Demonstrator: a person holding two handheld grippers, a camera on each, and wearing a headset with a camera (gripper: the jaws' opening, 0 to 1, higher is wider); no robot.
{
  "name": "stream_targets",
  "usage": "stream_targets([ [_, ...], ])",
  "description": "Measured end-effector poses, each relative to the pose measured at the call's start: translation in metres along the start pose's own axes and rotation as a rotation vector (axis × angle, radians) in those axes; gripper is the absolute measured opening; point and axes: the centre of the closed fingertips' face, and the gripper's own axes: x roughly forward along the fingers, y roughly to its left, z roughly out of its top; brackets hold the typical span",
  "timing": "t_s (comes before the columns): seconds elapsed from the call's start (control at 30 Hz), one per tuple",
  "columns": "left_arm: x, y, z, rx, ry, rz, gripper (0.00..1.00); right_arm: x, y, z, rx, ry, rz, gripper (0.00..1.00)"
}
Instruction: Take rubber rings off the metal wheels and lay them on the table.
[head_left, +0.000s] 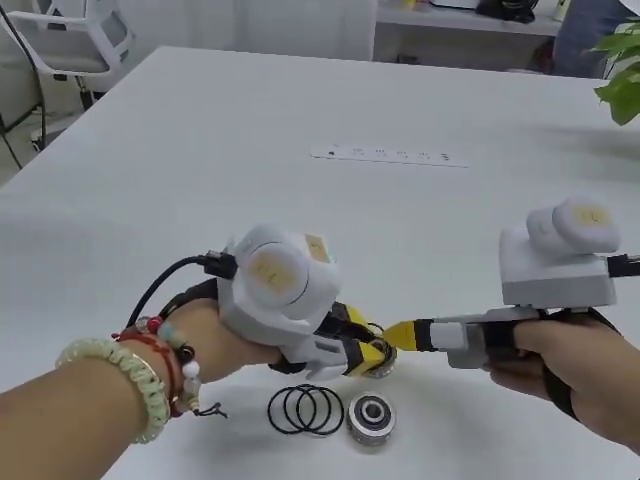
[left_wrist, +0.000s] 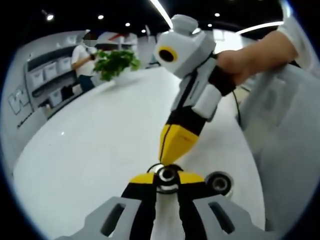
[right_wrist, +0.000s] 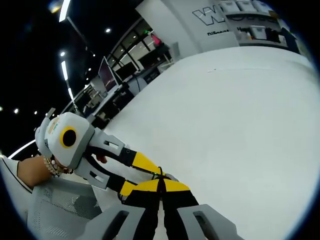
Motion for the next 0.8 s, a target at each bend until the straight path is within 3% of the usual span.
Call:
stream_targets([
  [0.1, -0.006, 0.003, 0.004, -0.004, 0.007, -0.004, 0.17, 0.000, 0.002, 0.003, -0.007, -0.008, 0.003, 0.00],
  [0.17, -0.013, 0.006, 0.010, -0.017, -0.013, 0.000, 0.19, -0.001, 0.003, 0.006, 0.002, -0.020, 0.006, 0.00],
  [0.3, -0.027, 0.012, 0.022, -0.045, -0.039, 0.020, 0.35, -0.004, 0.002, 0.009, 0.012, -0.033, 0.007, 0.00],
  [0.37, -0.031, 0.011, 0.025, -0.047, -0.040, 0.022, 0.37, -0.005, 0.004, 0.012, 0.020, -0.044, 0.013, 0.00],
  [0.5, -0.039, 0.007, 0.031, -0.004, -0.031, 0.011, 0.36, -0.007, 0.010, 0.018, 0.021, -0.065, 0.034, 0.00],
  [0.8, -0.072, 0.011, 0.050, 0.077, -0.021, 0.038, 0.48, -0.007, 0.030, 0.025, 0.007, -0.077, 0.091, 0.00],
])
